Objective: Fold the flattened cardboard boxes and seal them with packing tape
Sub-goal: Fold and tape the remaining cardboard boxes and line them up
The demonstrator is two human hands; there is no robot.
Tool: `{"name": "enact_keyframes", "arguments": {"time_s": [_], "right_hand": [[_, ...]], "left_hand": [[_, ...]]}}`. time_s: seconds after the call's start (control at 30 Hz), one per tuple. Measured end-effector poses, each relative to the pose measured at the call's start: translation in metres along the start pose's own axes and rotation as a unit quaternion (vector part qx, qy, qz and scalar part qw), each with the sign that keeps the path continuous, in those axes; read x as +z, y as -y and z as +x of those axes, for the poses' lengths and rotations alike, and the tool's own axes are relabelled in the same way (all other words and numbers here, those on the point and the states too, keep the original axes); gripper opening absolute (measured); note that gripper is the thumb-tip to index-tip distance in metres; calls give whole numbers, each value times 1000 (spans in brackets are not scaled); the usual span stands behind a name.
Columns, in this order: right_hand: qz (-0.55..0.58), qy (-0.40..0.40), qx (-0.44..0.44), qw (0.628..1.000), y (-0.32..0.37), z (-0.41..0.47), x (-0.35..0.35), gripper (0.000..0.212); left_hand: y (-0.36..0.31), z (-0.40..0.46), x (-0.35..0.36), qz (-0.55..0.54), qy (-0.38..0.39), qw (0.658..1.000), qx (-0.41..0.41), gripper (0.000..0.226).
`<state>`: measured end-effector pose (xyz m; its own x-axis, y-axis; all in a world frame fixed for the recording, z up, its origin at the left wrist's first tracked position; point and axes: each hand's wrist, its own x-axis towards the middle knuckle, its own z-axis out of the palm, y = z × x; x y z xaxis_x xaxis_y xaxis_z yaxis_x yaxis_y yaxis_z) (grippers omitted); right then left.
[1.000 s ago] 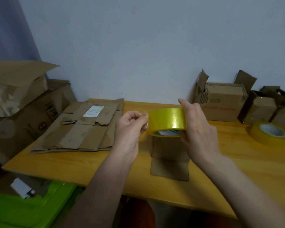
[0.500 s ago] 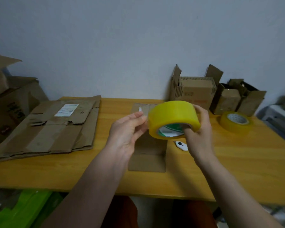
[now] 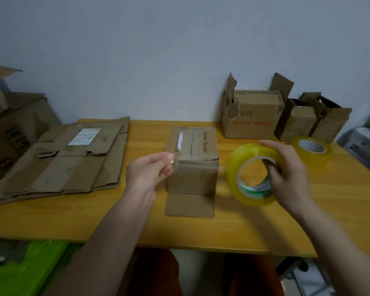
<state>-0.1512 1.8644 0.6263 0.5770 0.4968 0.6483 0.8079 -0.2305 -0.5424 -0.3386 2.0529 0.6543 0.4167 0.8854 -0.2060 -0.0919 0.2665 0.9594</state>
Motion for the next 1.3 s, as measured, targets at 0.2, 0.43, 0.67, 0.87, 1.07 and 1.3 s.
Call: {"name": "enact_keyframes", "arguments": {"time_s": [0.2,0.43,0.67,0.87,1.07,1.3], "right_hand": [[-241,25,-175,954,-13,15,-5,62],[-248,49,-172,952,-10,29,12,64],[-254,94,-151,951,-19,28,25,63],[-238,150,-116,953,-16,21,39,63],[-209,178,-98,957,-11,24,45,64],[-192,184,-83,960,-6,23,44,62]], "left_hand": [[0,31,-10,65,-60,994,67,17],[5,53,-6,136,-88,982,99,19],[10,68,-9,153,-65,983,79,17],[21,74,-11,50,-2,998,-41,15],[26,74,1,96,-11,995,-16,10],[51,87,2,187,-40,982,-2,26]]}}
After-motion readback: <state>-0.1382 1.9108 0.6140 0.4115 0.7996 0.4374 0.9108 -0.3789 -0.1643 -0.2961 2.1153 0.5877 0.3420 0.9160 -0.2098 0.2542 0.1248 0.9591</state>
